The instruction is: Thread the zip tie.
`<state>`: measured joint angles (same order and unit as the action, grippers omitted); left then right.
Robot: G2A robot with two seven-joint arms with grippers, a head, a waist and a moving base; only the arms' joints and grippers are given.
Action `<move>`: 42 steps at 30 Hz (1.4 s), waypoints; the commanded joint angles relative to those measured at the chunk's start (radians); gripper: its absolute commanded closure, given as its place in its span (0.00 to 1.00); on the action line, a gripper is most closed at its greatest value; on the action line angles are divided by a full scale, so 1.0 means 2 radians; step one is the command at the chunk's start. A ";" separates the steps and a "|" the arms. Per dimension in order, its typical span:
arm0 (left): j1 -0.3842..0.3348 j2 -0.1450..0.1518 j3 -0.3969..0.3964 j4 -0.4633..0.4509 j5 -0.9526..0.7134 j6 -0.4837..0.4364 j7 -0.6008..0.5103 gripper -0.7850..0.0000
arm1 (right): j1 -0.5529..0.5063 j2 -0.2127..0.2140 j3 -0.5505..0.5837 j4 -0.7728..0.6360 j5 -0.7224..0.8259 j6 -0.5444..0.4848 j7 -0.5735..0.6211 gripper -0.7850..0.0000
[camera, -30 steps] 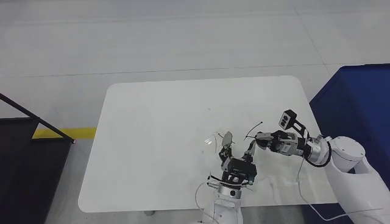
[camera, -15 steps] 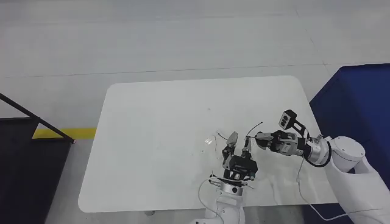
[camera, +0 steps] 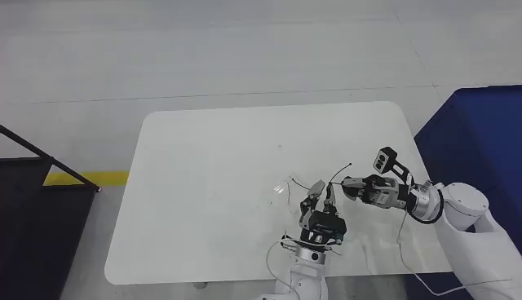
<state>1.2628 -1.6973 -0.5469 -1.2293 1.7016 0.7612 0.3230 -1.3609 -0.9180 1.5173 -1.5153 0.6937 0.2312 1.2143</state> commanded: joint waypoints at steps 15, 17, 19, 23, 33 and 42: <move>-0.009 -0.003 0.013 0.007 -0.003 0.008 -0.006 1.00 | 0.000 0.000 0.000 0.000 0.000 0.000 0.000 1.00; -0.010 -0.003 0.014 0.007 -0.004 0.008 -0.007 1.00 | 0.000 0.000 0.000 0.000 0.000 0.000 0.000 1.00; -0.010 -0.003 0.015 0.007 -0.005 0.008 -0.007 1.00 | 0.000 0.000 0.000 0.000 0.000 0.000 0.000 1.00; -0.009 -0.003 0.016 0.008 -0.006 0.010 -0.006 1.00 | 0.000 0.000 0.000 -0.001 0.001 -0.001 -0.003 1.00; -0.008 -0.001 0.022 0.011 -0.013 0.013 -0.002 1.00 | -0.008 -0.001 0.020 -0.016 0.048 -0.012 -0.013 1.00; -0.009 -0.001 0.029 0.015 -0.019 0.014 -0.004 1.00 | -0.023 -0.001 0.044 -0.030 0.089 -0.033 -0.008 1.00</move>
<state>1.2454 -1.6992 -0.4922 -1.1978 1.6650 0.7912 0.3165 -1.4040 -0.9196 1.6014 -1.5742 0.8644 0.1718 1.2003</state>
